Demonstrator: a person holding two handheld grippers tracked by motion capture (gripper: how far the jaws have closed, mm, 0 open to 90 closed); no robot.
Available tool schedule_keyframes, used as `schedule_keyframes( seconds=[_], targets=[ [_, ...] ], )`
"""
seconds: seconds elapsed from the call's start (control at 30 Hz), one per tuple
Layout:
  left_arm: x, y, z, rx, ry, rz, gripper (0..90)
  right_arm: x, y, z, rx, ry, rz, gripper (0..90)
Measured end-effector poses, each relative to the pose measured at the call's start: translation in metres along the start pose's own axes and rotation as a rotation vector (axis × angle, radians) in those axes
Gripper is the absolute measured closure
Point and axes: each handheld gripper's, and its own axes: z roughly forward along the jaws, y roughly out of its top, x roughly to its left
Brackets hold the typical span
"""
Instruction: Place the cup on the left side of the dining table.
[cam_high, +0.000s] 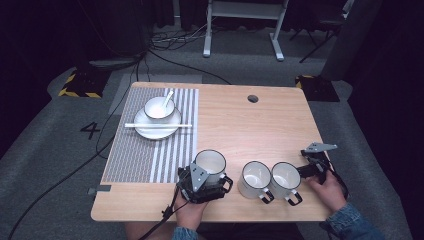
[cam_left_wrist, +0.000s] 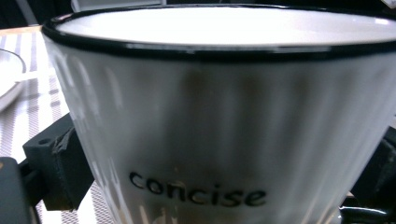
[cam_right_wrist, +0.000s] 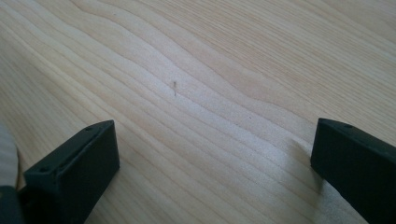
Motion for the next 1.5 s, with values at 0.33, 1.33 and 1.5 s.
schedule_keyframes(
  seconds=[0.33, 1.33, 1.5],
  targets=[
    [0.019, 0.010, -0.010, -0.008, 0.072, 0.005, 3.2, 0.000, 0.000, 0.000, -0.002, 0.000, -0.001, 1.2],
    [0.131, 0.014, -0.027, 0.030, 0.369, -0.092, 3.2, 0.001, 0.000, 0.000, 0.000, -0.001, 0.007, 1.2],
    [0.148, 0.012, -0.025, 0.042, 0.411, -0.115, 3.2, 0.001, 0.000, 0.000, -0.001, -0.002, 0.006, 1.3]
  ],
)
